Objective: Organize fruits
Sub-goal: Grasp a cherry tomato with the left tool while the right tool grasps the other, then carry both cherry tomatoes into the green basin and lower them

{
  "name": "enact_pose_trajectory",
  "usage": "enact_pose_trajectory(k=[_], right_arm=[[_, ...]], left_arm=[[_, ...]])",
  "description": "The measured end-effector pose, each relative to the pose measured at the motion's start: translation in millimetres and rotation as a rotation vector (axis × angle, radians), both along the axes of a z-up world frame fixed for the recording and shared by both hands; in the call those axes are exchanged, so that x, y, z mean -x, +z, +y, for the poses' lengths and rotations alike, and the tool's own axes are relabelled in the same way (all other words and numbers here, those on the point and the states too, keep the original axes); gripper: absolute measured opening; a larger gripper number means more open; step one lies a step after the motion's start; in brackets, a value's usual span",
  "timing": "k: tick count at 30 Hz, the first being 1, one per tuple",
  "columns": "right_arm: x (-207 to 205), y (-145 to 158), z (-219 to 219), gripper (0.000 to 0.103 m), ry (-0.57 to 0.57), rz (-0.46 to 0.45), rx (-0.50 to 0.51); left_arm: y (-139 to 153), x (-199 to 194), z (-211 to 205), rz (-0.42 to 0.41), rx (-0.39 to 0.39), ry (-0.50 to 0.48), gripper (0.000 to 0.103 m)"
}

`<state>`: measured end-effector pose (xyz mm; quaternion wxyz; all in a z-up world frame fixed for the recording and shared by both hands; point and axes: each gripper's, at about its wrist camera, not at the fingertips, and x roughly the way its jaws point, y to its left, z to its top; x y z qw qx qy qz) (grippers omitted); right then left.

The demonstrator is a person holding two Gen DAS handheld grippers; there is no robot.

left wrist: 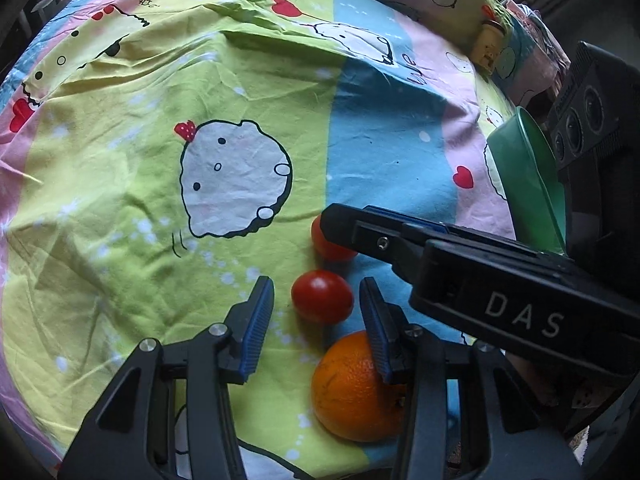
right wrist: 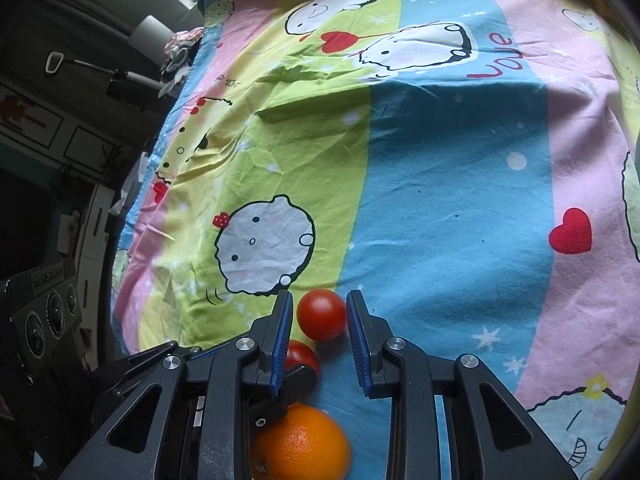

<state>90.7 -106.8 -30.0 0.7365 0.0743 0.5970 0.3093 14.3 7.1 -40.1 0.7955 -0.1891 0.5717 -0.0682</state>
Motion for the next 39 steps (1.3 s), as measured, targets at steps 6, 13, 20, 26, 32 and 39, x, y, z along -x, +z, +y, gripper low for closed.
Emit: enact_pose_trajectory(k=[6, 13, 20, 26, 32, 39], right_arm=[[-0.1, -3.6, 1.7, 0.031, 0.002, 0.009, 0.009], [-1.1, -9.2, 4.4, 0.031, 0.01, 0.04, -0.011], [0.4, -7.5, 5.4, 0.031, 0.013, 0.027, -0.004], [-1.1, -1.0, -6.6, 0.031, -0.018, 0.003, -0.005], [-3.2, 9.1, -20.3, 0.031, -0.066, -0.035, -0.007], [-4.7, 22.4, -37.6, 0.031, -0.124, -0.084, -0.009]], left_arm=[[0.2, -0.3, -5.3, -0.024, -0.037, -0.009, 0.036], [-0.4, -0.8, -6.7, -0.034, -0.033, -0.011, 0.032], [-1.1, -3.5, -8.9, -0.04, -0.036, -0.009, 0.032], [0.8, -4.5, -10.1, -0.043, -0.058, 0.006, 0.032], [10.0, -3.3, -6.0, -0.08, -0.045, 0.032, 0.032], [29.0, -2.2, -12.3, -0.158, -0.051, 0.047, 0.032]])
